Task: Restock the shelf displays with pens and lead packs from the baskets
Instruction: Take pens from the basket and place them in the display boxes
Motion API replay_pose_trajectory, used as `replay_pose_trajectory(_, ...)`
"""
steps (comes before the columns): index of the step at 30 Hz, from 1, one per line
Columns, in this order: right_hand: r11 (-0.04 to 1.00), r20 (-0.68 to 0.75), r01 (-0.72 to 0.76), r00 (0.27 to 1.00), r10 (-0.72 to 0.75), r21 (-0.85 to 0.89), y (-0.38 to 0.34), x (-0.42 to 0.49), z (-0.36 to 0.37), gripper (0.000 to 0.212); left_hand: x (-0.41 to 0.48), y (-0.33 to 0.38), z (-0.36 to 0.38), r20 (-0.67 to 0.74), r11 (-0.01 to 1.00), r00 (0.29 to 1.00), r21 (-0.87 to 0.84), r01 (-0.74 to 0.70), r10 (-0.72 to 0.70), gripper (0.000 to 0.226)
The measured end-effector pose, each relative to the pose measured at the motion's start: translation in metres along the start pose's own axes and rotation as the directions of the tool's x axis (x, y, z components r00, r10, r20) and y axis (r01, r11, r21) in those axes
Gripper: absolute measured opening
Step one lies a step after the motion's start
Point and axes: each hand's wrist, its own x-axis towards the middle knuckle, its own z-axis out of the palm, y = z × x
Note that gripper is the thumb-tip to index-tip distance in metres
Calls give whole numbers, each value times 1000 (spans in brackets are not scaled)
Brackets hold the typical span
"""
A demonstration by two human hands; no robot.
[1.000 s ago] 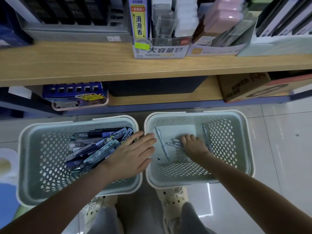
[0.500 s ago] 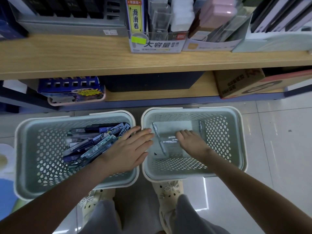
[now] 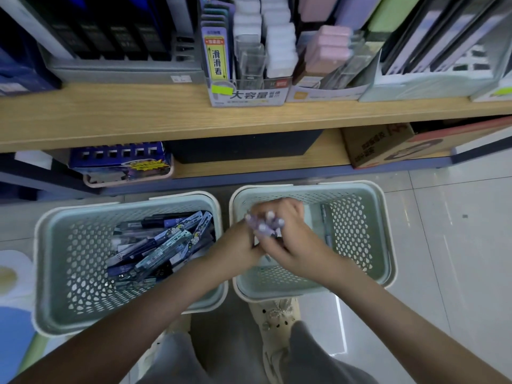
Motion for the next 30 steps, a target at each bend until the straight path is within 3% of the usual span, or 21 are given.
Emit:
replay_pose_trajectory(3, 996, -30, -83, 996, 84, 22, 4, 3, 5, 10, -4, -6, -4, 44, 999, 998, -3, -53, 53, 21)
replay_pose_trajectory(4, 992, -5, -114, 993, 114, 63, 5, 3, 6, 11, -7, -8, -4, 47, 999, 998, 10, -49, 48, 13)
replay_pose_trajectory(7, 938, 125, -256, 964, 232, 235, 5, 2, 11, 21, -9, -16, -2, 11, 998, 1000, -64, -26, 27, 31)
replay_pose_trajectory(12, 817, 162, -345, 938, 305, 462, 1, 5, 13, 23, -7, -14, -5, -19, 973, 1000, -228, -24, 20, 14)
replay_pose_trajectory(14, 684, 161, -347, 933, 322, 642, 0, 10, 5, 43, -7, -12, -9, 0, 964, 1000, -267, 6, -6, 13)
replay_pose_trajectory(16, 544, 63, -253, 937, 343, 800, 2, 15, -5, 62, -8, -9, -13, 76, 963, 995, -254, 83, -66, 14)
replay_pose_trajectory(19, 589, -122, -114, 930, 346, 800, 9, 21, -13, 60, -6, -5, -18, 250, 951, 962, -256, 174, -108, 16)
replay_pose_trajectory(23, 590, -50, -195, 927, 372, 784, 13, 24, -10, 26, -1, -3, -22, 367, 909, 929, -370, 194, -50, 3)
replay_pose_trajectory(27, 696, 39, -283, 938, 344, 660, 19, 20, -7, 19, 4, -3, -13, 238, 822, 969, -538, 185, -62, 3)
replay_pose_trajectory(30, 691, 23, -316, 917, 398, 650, 31, 16, -2, 28, 8, -7, -9, 113, 844, 989, -518, 140, -95, 3)
